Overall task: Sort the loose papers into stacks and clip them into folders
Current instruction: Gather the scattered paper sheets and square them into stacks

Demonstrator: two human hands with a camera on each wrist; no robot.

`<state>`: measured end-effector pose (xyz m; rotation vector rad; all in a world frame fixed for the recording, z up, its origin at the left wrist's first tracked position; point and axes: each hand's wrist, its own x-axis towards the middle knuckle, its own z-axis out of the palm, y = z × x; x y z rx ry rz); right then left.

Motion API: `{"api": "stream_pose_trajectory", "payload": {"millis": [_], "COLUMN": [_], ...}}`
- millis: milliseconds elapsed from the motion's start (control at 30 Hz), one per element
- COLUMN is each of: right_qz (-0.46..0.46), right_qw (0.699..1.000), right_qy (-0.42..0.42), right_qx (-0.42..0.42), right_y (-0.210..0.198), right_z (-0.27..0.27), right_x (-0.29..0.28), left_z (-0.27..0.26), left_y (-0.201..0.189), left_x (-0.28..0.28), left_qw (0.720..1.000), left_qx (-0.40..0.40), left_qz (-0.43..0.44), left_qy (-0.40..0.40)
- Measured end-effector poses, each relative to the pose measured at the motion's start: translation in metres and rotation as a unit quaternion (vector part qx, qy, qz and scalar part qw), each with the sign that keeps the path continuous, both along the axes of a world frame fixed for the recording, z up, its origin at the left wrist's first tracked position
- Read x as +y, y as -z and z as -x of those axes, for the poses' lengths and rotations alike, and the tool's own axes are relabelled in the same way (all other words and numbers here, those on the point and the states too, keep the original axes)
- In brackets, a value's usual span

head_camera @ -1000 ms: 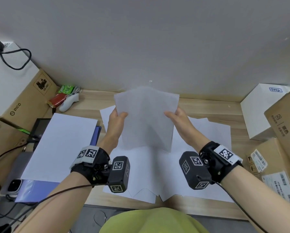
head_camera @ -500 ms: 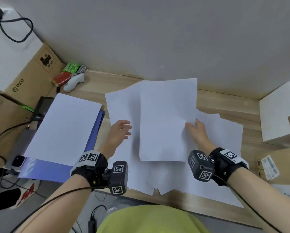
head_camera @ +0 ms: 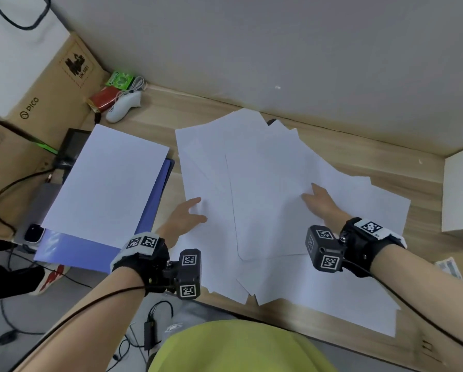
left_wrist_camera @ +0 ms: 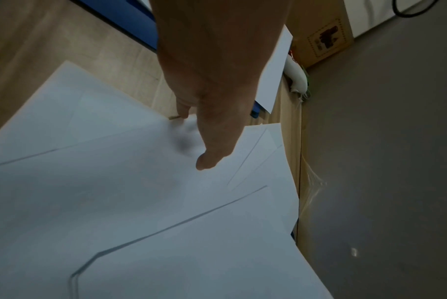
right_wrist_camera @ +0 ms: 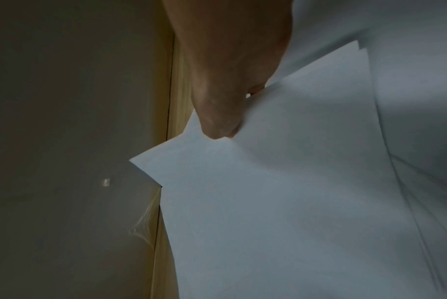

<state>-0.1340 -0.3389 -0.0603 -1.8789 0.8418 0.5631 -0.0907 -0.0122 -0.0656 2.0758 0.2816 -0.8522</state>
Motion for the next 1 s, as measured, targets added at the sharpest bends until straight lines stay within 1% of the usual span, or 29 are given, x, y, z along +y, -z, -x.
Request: {"api": "stream_pose_trajectory", "payload": {"millis": [100,233,300,400,500,567,633,700,733,800,833,867,933,1000], "right_qz": [-0.001,0.021,0.028,-0.009,-0.030,-0.039,-0.064,-0.108,-0.133,-0.176,-0.195,-0.211,-0.237,-0.257], "right_qw": [1.000,0.999,0.999,0.999,0.999,0.999,0.998,0.992,0.988,0.979,0.973,0.967,0.955,0.945], "right_qy": [-0.005,-0.007,-0.006,0.019,0.017,0.008,0.023,0.054,0.066,0.086,0.098,0.113,0.143,0.154], "right_qx": [0.004,0.028,0.029,0.031,0.038,0.024,0.004,-0.024,-0.036,-0.062,-0.072,-0.085,-0.109,-0.128], "right_y": [-0.001,0.005,0.009,0.017,0.021,0.021,0.024,0.013,0.008,-0.006,-0.012,-0.017,-0.027,-0.040], "right_z": [-0.010,-0.012,-0.010,-0.005,0.005,0.009,0.012,0.011,0.011,0.008,0.007,0.006,0.006,0.006], "right_x": [0.003,0.014,0.019,0.025,0.030,0.030,0.023,0.019,0.016,0.011,0.007,0.004,-0.002,-0.005], "left_z": [-0.004,-0.006,-0.008,-0.013,-0.012,-0.010,-0.009,-0.010,-0.012,-0.016,-0.019,-0.021,-0.025,-0.028], "left_y": [0.011,0.024,0.028,0.031,0.033,0.031,0.027,0.021,0.017,0.007,0.002,-0.003,-0.014,-0.023], "left_x": [0.004,0.000,-0.006,-0.018,-0.027,-0.031,-0.032,-0.032,-0.033,-0.035,-0.037,-0.040,-0.046,-0.053], "left_qw": [1.000,0.994,0.993,0.988,0.975,0.970,0.972,0.974,0.978,0.992,0.993,0.992,0.988,0.982], "left_qx": [-0.003,-0.030,-0.031,-0.044,-0.072,-0.077,-0.074,-0.071,-0.061,-0.017,0.005,0.016,0.011,0.015], "left_qz": [-0.013,-0.093,-0.089,-0.090,-0.132,-0.155,-0.154,-0.140,-0.116,-0.011,0.040,0.068,0.076,0.076], "left_qy": [-0.002,0.058,0.070,0.114,0.165,0.170,0.161,0.163,0.161,0.124,0.107,0.105,0.135,0.171]}}
